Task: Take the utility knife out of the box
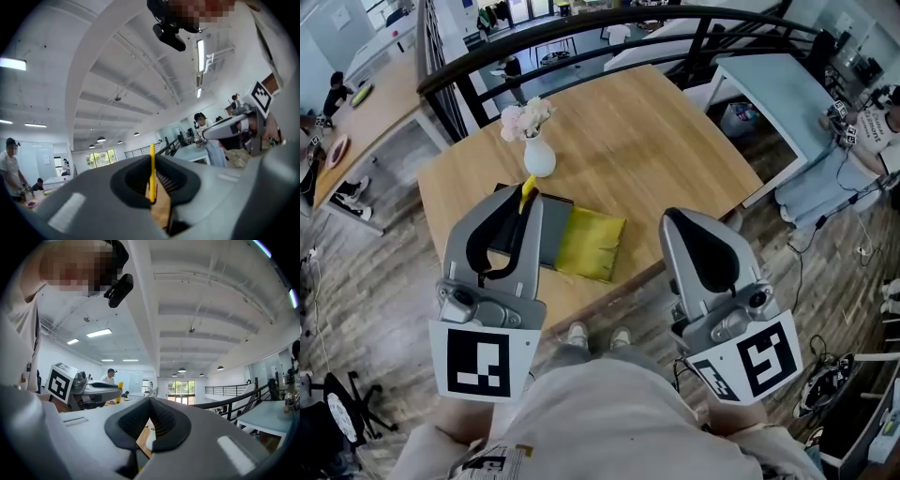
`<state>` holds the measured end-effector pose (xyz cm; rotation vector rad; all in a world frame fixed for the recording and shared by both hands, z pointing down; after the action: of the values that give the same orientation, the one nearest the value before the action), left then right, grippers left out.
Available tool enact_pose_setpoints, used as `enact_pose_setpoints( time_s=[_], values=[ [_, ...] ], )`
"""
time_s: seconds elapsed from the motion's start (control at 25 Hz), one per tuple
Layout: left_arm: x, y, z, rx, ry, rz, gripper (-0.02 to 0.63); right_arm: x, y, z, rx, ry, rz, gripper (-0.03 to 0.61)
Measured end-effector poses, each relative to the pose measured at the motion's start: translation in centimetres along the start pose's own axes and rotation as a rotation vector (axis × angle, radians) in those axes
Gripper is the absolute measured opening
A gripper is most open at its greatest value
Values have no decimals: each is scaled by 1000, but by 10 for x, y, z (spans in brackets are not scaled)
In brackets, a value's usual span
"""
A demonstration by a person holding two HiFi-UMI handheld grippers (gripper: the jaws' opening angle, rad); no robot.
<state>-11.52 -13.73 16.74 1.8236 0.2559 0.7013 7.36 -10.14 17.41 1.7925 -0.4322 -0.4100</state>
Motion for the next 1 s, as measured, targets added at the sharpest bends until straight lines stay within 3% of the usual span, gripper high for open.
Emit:
enact_pose_setpoints(
  time_s=[0.56,1.0],
  values=[
    [18,29,-17,-85,43,-77,28,-7,26,-13,-91,1,10,0],
    [26,28,-14,-96,88,-89,28,-8,32,-12,-86,-20,58,0]
  ],
)
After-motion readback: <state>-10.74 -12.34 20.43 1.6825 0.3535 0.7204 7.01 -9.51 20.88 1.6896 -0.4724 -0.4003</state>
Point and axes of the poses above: the fingertips, and each gripper's own axes: z forward along the fingers, x to its right, y out of its underside, the point moved 6 cm from there along -z, backward along the fingers, and after that the axes turned 13 degrees about x, right-handed, at the moved point
